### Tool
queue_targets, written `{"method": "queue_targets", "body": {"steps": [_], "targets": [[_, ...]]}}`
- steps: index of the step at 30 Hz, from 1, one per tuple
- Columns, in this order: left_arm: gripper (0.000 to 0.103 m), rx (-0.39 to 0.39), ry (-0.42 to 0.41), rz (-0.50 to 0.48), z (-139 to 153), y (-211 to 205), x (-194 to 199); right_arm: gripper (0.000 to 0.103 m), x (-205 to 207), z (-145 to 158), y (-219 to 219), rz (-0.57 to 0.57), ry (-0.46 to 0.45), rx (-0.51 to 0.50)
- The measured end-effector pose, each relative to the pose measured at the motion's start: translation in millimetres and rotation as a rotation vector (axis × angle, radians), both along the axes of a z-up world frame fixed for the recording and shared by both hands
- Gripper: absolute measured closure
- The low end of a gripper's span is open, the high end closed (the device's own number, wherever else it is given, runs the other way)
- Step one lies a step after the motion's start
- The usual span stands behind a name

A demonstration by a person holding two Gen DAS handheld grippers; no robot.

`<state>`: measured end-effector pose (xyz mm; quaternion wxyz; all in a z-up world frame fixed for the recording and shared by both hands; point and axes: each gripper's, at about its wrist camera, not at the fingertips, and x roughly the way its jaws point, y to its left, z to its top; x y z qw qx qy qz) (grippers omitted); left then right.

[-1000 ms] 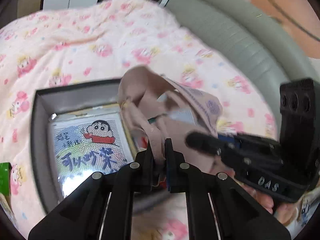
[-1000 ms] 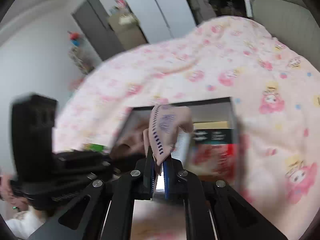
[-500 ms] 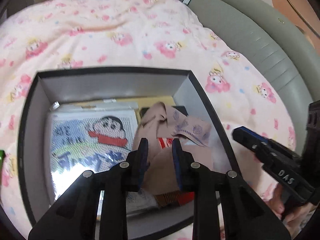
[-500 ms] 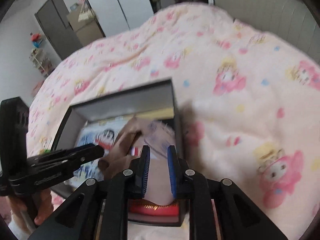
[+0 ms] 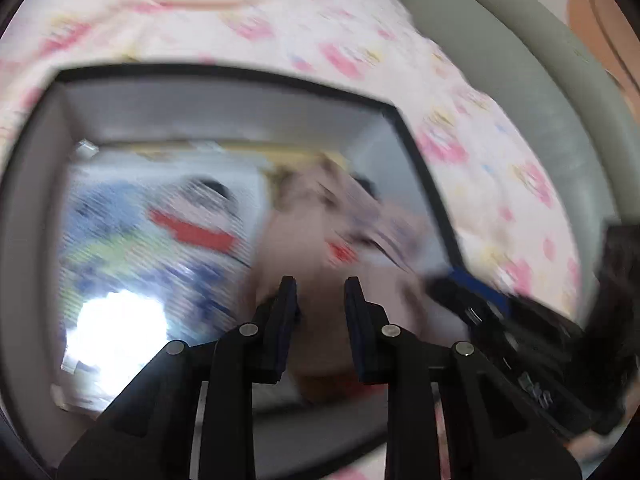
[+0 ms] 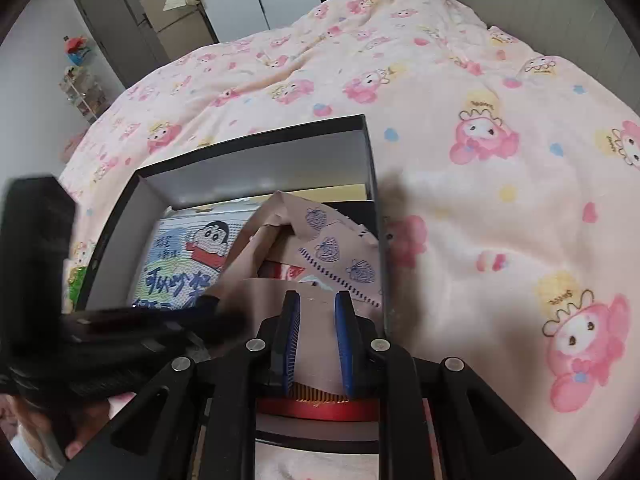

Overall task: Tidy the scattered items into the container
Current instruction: 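Carry the pouch over the black box and lower it inside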

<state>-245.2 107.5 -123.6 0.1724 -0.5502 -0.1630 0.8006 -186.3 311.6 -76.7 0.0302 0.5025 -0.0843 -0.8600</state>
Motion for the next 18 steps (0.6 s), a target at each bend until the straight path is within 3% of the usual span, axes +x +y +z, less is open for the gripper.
{"method": "queue_targets", "body": {"steps": [2, 5, 9, 13, 18], "targets": [[0.080, -0.044, -0.064, 0.008, -11, 0, -13, 0.088, 0, -1, -1, -0.005, -0.002, 0.023], [0.080, -0.021, -0.118, -0.040, -21, 10, -16, 0.088, -1, -4, -1, -0.005, -0.012, 0.024], [0.079, 0.089, -0.107, -0.104, -20, 22, -8, 0.088, -1, -5, -3, -0.003, -0.020, 0.032], [0.078, 0.053, -0.050, -0.108, -7, 20, 2, 0.088, 1, -3, -1, -0.013, -0.018, 0.020], [0.072, -0.007, 0.109, -0.106, 35, 16, 28, 0.083, 12, 16, -10, -0.049, 0.049, 0.071]]}}
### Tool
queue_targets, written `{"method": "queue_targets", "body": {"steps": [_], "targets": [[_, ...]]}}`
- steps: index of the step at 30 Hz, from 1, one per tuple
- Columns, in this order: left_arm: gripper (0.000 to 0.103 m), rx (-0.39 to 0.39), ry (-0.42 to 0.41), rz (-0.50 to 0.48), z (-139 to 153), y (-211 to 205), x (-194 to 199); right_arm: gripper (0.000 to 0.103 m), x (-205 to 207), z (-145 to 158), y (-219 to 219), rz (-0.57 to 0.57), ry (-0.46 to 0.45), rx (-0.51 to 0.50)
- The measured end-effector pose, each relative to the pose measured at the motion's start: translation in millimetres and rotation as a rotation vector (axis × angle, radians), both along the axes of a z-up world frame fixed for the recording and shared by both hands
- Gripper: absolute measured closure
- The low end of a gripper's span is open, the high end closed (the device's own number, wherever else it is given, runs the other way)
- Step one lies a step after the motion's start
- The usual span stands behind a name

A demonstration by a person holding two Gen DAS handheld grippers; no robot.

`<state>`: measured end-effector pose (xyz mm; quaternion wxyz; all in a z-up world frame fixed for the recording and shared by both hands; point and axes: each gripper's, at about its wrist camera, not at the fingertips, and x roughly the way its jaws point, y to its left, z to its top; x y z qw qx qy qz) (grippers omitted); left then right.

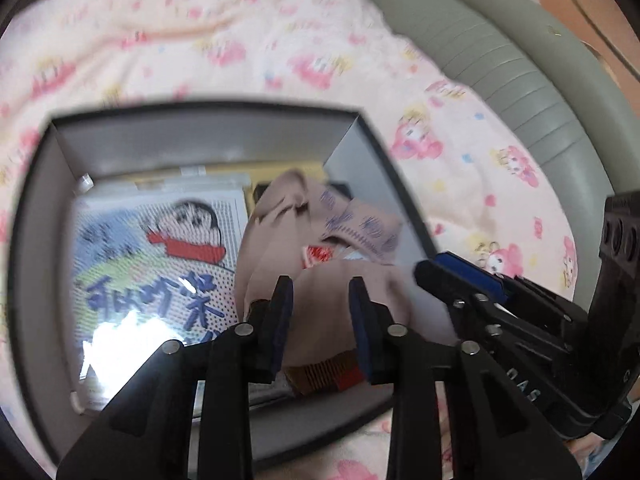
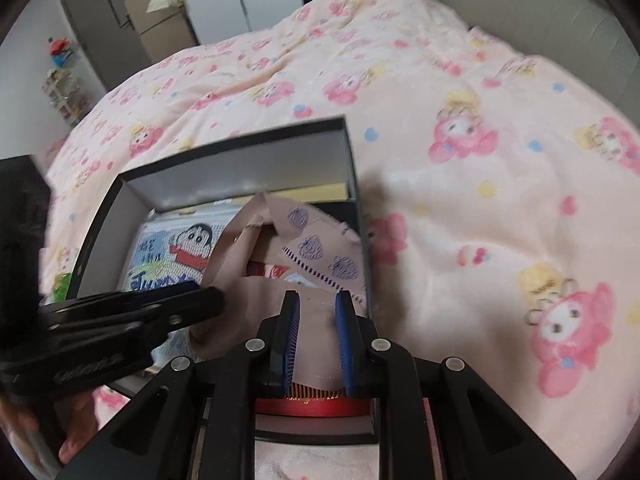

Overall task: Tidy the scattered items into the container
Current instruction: 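Open both grippers and lift them out of the box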

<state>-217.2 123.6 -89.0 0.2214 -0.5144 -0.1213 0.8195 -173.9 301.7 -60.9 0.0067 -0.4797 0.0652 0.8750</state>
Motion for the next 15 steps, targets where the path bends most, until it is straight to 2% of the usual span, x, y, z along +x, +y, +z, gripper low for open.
{"method": "queue_targets", "body": {"steps": [3, 9, 15], "targets": [[0.070, -0.023, 0.074, 0.009, 22, -5, 21, 0.073, 15, 17, -12, 0.007, 0.066, 0.014], [0.070, -0.091, 0.171, -0.008, 54, -23, 63, 0.073, 58, 40, -30, -0.018, 0.138, -0.031], [0.070, -0.101, 0.227, -0.039, 87, -44, 110, 0.073, 97, 65, -55, 0.022, 0.186, -0.080]]}}
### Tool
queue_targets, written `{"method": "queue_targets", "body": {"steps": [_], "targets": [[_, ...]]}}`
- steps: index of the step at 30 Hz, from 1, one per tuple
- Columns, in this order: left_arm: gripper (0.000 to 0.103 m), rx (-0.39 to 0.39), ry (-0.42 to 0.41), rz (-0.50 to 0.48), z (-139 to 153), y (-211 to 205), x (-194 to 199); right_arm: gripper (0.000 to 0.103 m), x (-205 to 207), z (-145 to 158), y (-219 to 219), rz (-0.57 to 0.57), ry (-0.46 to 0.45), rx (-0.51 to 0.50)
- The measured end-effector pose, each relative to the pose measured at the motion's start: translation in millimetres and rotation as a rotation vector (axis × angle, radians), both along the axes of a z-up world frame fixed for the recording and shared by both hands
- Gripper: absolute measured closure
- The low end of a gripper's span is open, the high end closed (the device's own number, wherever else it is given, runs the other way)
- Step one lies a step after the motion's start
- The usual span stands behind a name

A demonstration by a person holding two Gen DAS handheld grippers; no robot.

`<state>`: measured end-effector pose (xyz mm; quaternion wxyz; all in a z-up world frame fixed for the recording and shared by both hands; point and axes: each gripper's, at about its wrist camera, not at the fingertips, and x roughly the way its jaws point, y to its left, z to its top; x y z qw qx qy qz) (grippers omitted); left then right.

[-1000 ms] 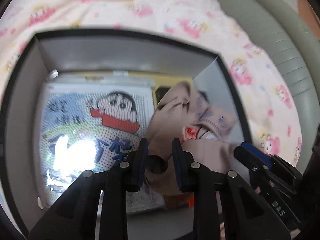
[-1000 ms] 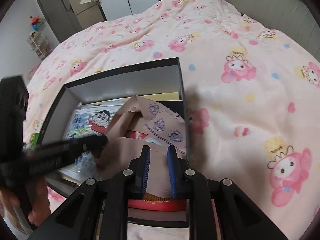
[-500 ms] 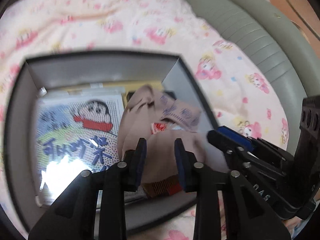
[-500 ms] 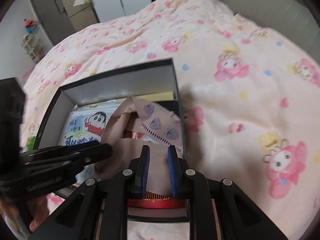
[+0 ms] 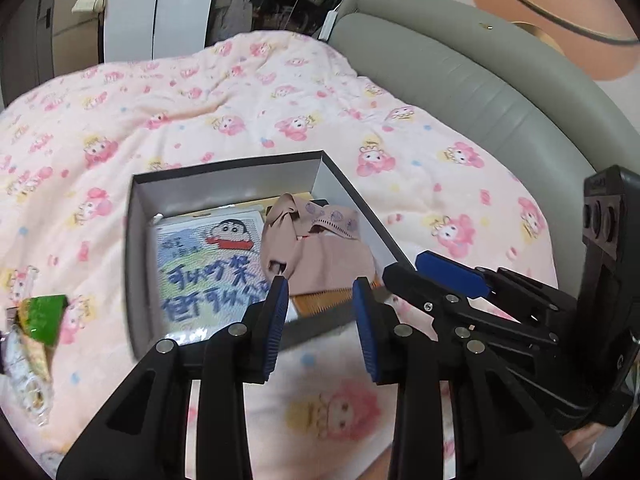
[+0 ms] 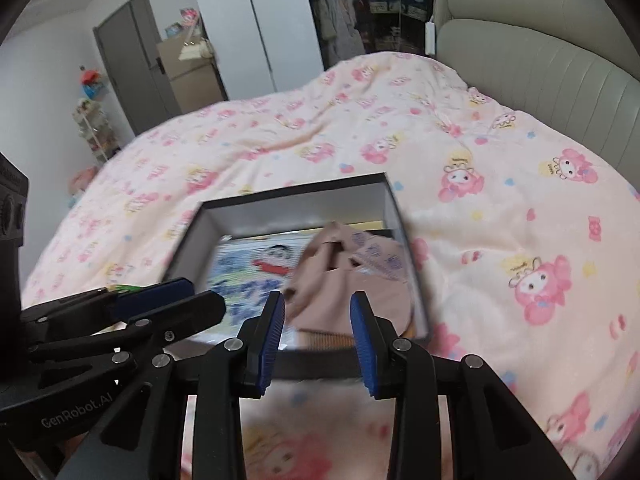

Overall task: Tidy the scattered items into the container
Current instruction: 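Open both grippers and lift them out of the box, then move both grippers to the remaining pile of packets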

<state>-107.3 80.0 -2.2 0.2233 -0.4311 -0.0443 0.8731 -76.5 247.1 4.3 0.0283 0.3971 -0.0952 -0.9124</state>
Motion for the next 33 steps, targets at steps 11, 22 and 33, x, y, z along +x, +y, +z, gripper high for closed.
{"method": "queue_targets", "body": {"steps": [11, 22, 33], "targets": [[0.070, -0.006, 0.061, 0.097, 24, -72, 69, 0.073, 42, 25, -72, 0.143, 0.028, -0.009], [0.079, -0.045, -0.053, 0.440, -19, -224, 102, 0.082, 17, -8, -238, 0.420, -0.056, 0.041], [0.070, 0.062, -0.272, 0.689, -89, -357, 98, 0.079, -39, -78, -329, 0.584, -0.302, -0.049]]}}
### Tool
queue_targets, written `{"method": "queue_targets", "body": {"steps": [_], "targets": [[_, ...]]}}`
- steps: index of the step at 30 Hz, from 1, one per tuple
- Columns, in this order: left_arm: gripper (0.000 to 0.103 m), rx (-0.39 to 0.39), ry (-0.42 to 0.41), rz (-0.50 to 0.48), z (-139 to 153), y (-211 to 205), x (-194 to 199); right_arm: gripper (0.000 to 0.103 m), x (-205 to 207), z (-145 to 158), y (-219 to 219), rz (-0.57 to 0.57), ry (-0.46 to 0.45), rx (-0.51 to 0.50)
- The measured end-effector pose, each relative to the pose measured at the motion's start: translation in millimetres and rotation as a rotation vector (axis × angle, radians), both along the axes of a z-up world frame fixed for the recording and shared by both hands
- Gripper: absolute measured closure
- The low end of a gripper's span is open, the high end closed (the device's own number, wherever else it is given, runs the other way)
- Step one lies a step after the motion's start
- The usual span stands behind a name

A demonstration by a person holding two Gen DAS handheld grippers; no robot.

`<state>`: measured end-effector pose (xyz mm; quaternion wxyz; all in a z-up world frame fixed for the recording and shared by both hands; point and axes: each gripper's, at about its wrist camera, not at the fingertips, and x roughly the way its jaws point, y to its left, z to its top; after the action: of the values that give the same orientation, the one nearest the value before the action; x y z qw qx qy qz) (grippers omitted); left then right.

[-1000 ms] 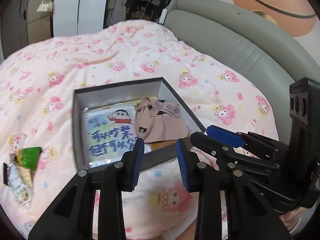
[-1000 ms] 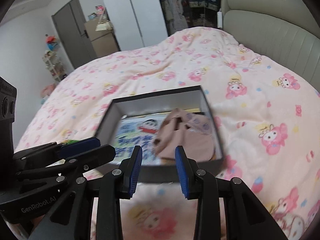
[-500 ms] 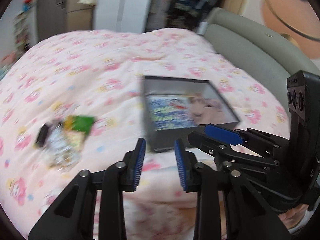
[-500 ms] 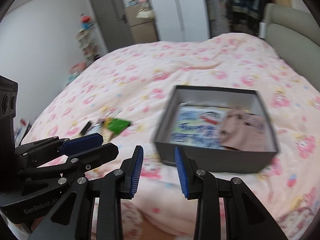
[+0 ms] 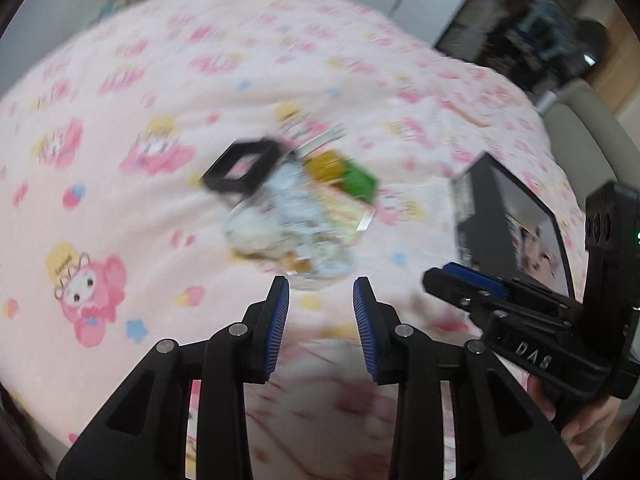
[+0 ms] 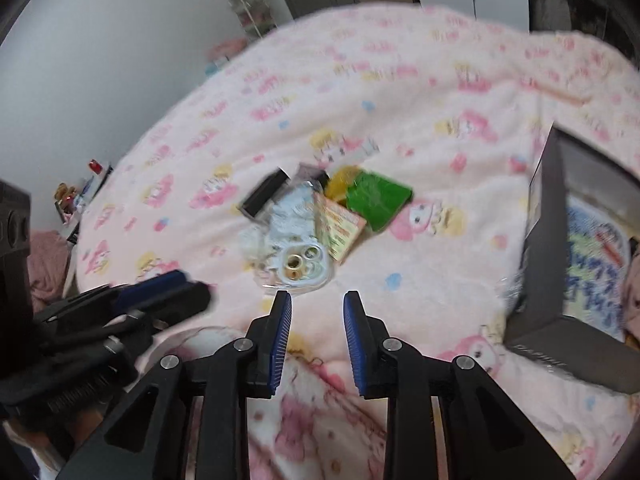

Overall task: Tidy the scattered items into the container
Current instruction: 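Move both grippers to the remaining pile of packets, then grasp the clear plastic case with the left gripper and lift it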

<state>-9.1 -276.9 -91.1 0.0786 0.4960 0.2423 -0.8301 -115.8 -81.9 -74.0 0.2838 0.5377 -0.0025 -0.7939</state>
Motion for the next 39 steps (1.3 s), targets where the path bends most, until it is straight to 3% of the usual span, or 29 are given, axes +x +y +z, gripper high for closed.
{"method": "queue_targets", "body": {"steps": [4, 7, 11, 13, 15, 17, 18, 21, 23, 29, 34, 39], "targets": [[0.070, 0.076, -0.085, 0.010, -32, -28, -16, 0.079, -24, -28, -14, 0.026, -0.102, -0.006], [0.070, 0.145, -0.107, -0.011, -48, -37, -28, 0.069, -41, -49, -25, 0.002, -0.157, -0.008], [0.070, 0.235, -0.136, -0.049, -64, -42, -48, 0.068, -59, -75, -37, -0.015, -0.230, 0.035], [0.069, 0.241, -0.153, -0.062, -70, -43, -59, 0.064, -63, -82, -39, -0.012, -0.243, 0.027], [0.069, 0.270, -0.198, -0.077, -84, -41, -72, 0.064, -66, -87, -39, -0.007, -0.262, -0.011], [0.070, 0.362, -0.219, -0.087, -94, -41, -77, 0.065, -65, -85, -37, 0.005, -0.274, -0.077], [0.070, 0.399, -0.220, -0.094, -94, -39, -77, 0.075, -63, -82, -36, 0.009, -0.276, -0.118], [0.073, 0.361, -0.179, -0.125, -72, -24, -71, 0.088, -52, -64, -28, -0.006, -0.205, -0.152], [0.081, 0.323, -0.153, -0.157, -54, -7, -68, 0.088, -40, -51, -18, -0.002, -0.178, -0.197], [0.092, 0.240, -0.084, -0.246, -12, 52, -59, 0.089, -5, -9, 29, -0.031, -0.085, -0.240], [0.093, 0.271, -0.056, -0.320, 1, 108, -52, 0.089, 15, 8, 88, -0.100, -0.051, -0.262], [0.093, 0.390, -0.017, -0.414, 0, 165, -49, 0.089, 50, 19, 155, -0.178, 0.008, -0.258]]}}
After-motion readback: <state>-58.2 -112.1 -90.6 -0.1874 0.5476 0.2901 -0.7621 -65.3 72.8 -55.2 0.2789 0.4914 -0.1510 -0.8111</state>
